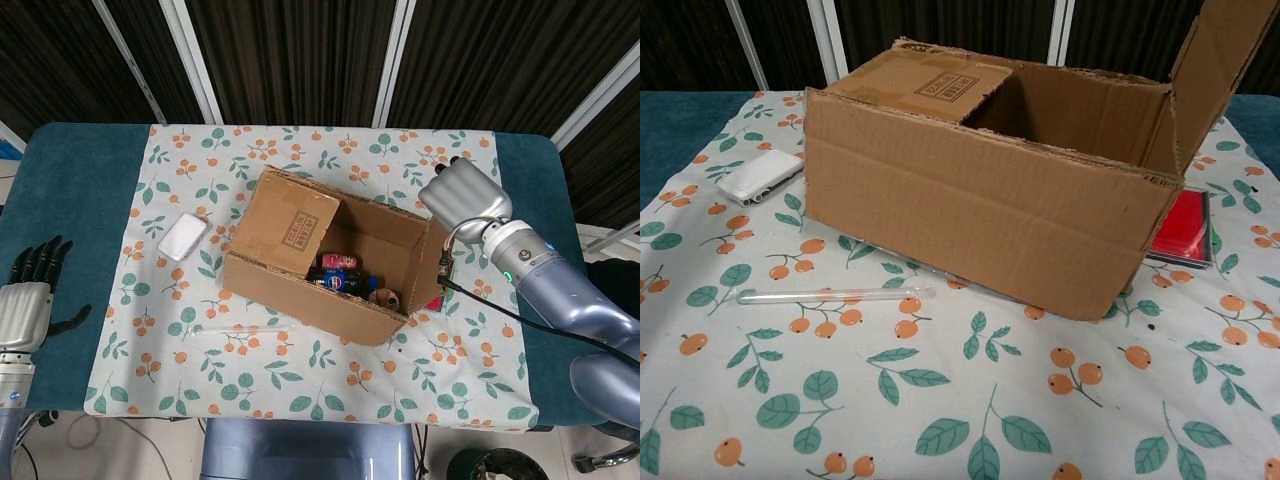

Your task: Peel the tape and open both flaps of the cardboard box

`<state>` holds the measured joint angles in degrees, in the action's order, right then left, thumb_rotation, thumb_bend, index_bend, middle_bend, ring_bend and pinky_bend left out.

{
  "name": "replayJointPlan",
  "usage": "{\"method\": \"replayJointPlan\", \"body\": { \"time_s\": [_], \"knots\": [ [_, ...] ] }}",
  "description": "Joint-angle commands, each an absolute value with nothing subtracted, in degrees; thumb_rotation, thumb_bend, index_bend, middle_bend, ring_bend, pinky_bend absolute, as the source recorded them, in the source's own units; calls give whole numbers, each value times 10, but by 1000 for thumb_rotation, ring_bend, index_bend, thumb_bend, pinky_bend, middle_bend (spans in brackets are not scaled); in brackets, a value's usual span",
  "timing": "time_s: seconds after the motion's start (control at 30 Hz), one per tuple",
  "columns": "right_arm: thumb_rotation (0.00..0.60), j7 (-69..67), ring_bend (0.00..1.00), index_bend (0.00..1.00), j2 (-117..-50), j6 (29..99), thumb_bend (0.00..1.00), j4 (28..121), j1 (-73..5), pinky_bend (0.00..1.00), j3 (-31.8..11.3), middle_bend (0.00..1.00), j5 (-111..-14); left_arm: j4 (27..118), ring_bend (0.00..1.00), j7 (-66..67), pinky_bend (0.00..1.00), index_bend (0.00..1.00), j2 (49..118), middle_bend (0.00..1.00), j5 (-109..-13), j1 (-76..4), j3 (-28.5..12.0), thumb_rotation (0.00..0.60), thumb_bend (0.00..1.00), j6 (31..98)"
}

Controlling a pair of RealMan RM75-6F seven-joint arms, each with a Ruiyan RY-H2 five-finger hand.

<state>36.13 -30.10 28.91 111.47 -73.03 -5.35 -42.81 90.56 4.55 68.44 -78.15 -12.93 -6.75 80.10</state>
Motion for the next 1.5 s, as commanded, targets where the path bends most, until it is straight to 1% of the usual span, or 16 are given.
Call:
{"method": "replayJointPlan", "body": {
  "time_s": [0.03, 0.33, 0.43, 0.5, 0.53, 0.57, 0.7, 0.73, 0.8, 0.9, 1.0, 1.07, 1.17, 1.27, 1.37, 1.5],
  "knots": [
    [600, 362, 317, 654, -296, 292, 1000, 1119, -722, 368, -46, 536, -430, 906, 0, 45, 0, 0, 684, 0, -781, -129, -68, 600, 192, 801],
    [600, 373, 314, 653, -284, 330, 1000, 1140, -672, 368, -9, 534, -442, 907, 0, 45, 0, 0, 684, 0, -782, -129, -69, 600, 193, 801],
    [600, 369, 308, 650, -285, 347, 1000, 1144, -654, 367, -2, 519, -442, 907, 0, 46, 0, 0, 683, 0, -782, -129, -68, 600, 192, 801],
    [600, 365, 303, 619, -289, 365, 995, 1146, -639, 357, 1, 493, -444, 908, 0, 47, 0, 0, 683, 0, -783, -128, -68, 600, 192, 801],
    [600, 363, 301, 603, -292, 379, 978, 1148, -630, 352, 2, 483, -447, 908, 0, 47, 0, 0, 683, 0, -783, -128, -68, 600, 193, 801],
    [600, 360, 298, 576, -299, 405, 929, 1152, -615, 340, 2, 466, -455, 909, 0, 48, 0, 0, 684, 0, -783, -129, -68, 600, 192, 801],
    [600, 347, 281, 459, -329, 513, 610, 1162, -556, 310, 5, 377, -486, 911, 0, 51, 0, 0, 685, 0, -783, -130, -69, 600, 192, 800],
    [600, 343, 273, 429, -340, 546, 565, 1165, -537, 305, 6, 356, -496, 911, 0, 54, 0, 0, 685, 0, -784, -131, -69, 600, 192, 799],
    [600, 330, 238, 314, -371, 625, 472, 1169, -492, 284, 7, 289, -513, 914, 0, 63, 0, 0, 685, 0, -785, -133, -68, 600, 192, 796],
    [600, 302, 159, 158, -414, 712, 413, 1173, -436, 255, 8, 189, -526, 918, 0, 76, 0, 0, 683, 0, -786, -138, -69, 600, 192, 792],
    [600, 285, 82, 56, -458, 788, 365, 1165, -382, 246, 16, 91, -551, 924, 0, 93, 0, 0, 679, 0, -789, -145, -69, 600, 192, 785],
    [600, 278, 52, 18, -488, 833, 341, 1153, -350, 244, 23, 49, -572, 929, 0, 107, 0, 0, 673, 0, -792, -153, -72, 600, 192, 778],
    [600, 254, 25, 0, -540, 893, 314, 1122, -300, 238, 28, 7, -601, 945, 0, 122, 0, 0, 663, 0, -793, -167, -80, 600, 192, 766],
    [600, 225, 18, 0, -578, 927, 304, 1092, -267, 234, 27, 0, -618, 961, 0, 135, 0, 0, 654, 0, -792, -181, -88, 600, 192, 754],
    [600, 193, 18, 0, -613, 948, 303, 1058, -237, 234, 29, 0, -633, 978, 0, 156, 0, 0, 641, 0, -795, -201, -96, 600, 195, 733],
    [600, 159, 18, 0, -647, 953, 303, 1007, -209, 235, 32, 0, -650, 1017, 0, 186, 0, 0, 615, 0, -784, -243, -113, 600, 273, 680]
  ]
}}
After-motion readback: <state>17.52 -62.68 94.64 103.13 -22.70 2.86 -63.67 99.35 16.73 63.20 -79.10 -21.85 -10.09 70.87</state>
